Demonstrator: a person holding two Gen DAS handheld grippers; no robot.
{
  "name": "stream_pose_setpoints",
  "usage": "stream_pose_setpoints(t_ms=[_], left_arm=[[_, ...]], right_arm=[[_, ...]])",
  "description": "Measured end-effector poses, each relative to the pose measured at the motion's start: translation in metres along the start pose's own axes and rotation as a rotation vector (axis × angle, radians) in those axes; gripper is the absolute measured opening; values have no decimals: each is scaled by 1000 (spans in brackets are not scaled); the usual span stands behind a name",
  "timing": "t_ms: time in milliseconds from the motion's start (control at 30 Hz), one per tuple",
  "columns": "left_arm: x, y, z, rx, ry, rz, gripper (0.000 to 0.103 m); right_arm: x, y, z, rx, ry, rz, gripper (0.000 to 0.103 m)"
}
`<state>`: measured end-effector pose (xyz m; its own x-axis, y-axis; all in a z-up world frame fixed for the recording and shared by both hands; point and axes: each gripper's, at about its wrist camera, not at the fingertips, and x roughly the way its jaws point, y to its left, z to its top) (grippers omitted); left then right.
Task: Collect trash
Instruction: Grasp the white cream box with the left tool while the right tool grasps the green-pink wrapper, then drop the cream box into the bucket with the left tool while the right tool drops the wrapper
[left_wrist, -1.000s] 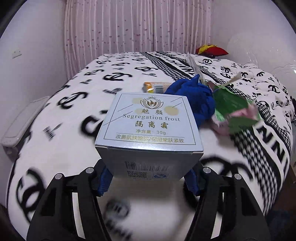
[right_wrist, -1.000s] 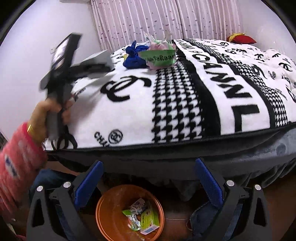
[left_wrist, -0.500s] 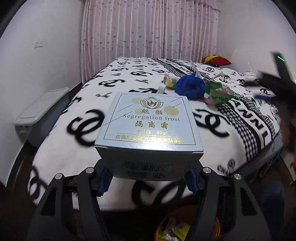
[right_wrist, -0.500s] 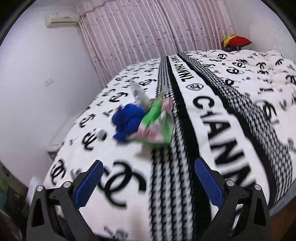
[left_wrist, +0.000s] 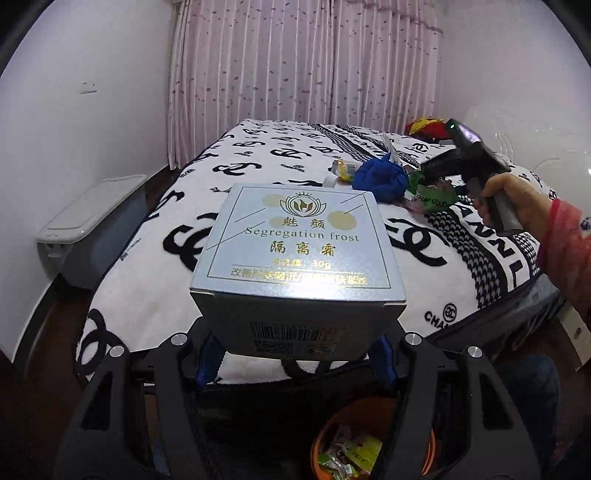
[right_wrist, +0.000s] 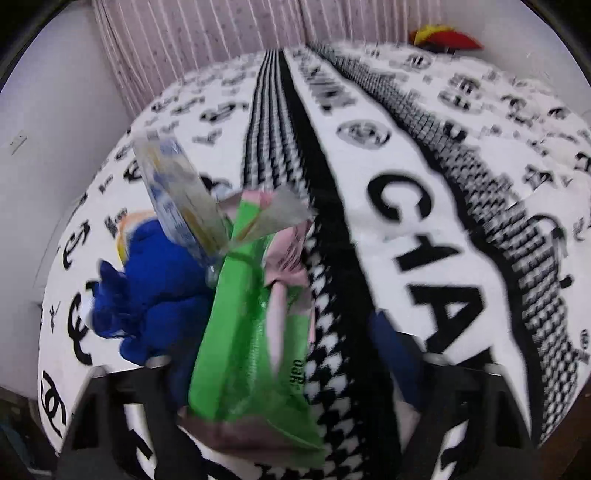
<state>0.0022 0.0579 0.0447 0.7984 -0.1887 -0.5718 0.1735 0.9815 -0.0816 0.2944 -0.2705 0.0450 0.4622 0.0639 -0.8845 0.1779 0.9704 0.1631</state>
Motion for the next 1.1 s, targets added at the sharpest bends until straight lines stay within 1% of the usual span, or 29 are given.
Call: stream_pose_setpoints(t_ms=[33, 67, 100, 267, 400, 600, 700, 800, 867, 967, 1000, 1033, 1100], left_arm=[[0, 0, -1, -2, 2, 0, 63], [0, 0, -1, -4, 6, -2, 63], [0, -1, -2, -5, 8, -5, 63], [-1, -6, -6, 8, 13, -18, 63], [-2, -12, -7, 12, 15, -38, 63], [-8, -26, -8, 38, 8, -66, 63], [-12, -32, -9, 53, 9, -82, 63], [-15, -39, -13, 76, 22, -107, 63], [-16, -46, -18, 106, 45, -124, 63], [-16, -55, -30, 147, 94, -148, 63], [-15, -58, -36, 156, 118, -163, 63], [-14, -59, -41, 162, 142, -175, 63], [-10, -63, -53, 173, 182, -182, 63]], right_arm=[[2, -1, -2, 8, 16, 18, 25], [1, -1, -5, 13, 17, 35, 17], [-2, 1, -7, 12, 11, 42, 15], [-26, 3, -22, -44, -59, -8, 12], [-53, -7, -34, -74, -115, -40, 11], [-97, -26, -63, -99, -182, -23, 10], [-119, -28, -89, -141, -203, -7, 10], [-139, -25, -122, -195, -218, 18, 10], [-150, -22, -149, -232, -212, 51, 10], [-161, -14, -190, -292, -198, 87, 10], [-162, -11, -200, -307, -193, 93, 10], [-164, -8, -217, -331, -182, 104, 10], [-164, -5, -237, -358, -164, 117, 10]])
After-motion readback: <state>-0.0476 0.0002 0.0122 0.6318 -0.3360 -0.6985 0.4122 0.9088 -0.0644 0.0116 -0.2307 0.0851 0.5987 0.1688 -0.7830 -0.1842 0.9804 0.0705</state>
